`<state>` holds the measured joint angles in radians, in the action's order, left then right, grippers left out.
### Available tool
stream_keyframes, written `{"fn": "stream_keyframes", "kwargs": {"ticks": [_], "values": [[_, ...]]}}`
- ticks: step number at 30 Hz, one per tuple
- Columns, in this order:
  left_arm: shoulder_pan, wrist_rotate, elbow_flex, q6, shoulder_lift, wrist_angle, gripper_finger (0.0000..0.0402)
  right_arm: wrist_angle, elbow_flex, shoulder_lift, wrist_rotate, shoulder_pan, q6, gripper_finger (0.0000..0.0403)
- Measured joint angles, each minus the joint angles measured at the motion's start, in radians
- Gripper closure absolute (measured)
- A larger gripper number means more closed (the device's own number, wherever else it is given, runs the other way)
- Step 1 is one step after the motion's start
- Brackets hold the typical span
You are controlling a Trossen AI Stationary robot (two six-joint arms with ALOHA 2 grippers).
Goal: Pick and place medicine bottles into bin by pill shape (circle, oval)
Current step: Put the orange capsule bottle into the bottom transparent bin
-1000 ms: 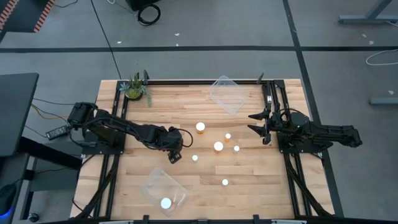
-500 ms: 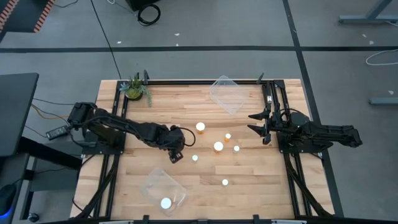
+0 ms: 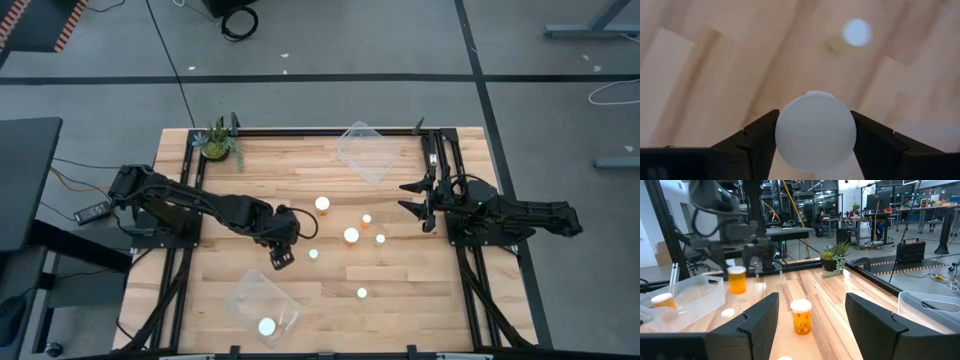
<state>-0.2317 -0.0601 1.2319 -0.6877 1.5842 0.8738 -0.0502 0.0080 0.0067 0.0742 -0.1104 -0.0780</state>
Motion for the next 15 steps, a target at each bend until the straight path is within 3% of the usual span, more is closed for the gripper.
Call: {"fn": "stream_keyframes", "kwargs": {"ticks": [8, 15], "values": [[-0.074, 0.085, 0.074, -0.058, 0.0, 0.015, 0.0184, 0.0, 0.0, 0.0, 0.0, 0.0, 0.0, 0.0166], [-0.155, 0.093, 0.087, -0.17, 0.0, 0.016, 0.0158, 0.0, 0.0, 0.0, 0.0, 0.0, 0.0, 0.0166]]}}
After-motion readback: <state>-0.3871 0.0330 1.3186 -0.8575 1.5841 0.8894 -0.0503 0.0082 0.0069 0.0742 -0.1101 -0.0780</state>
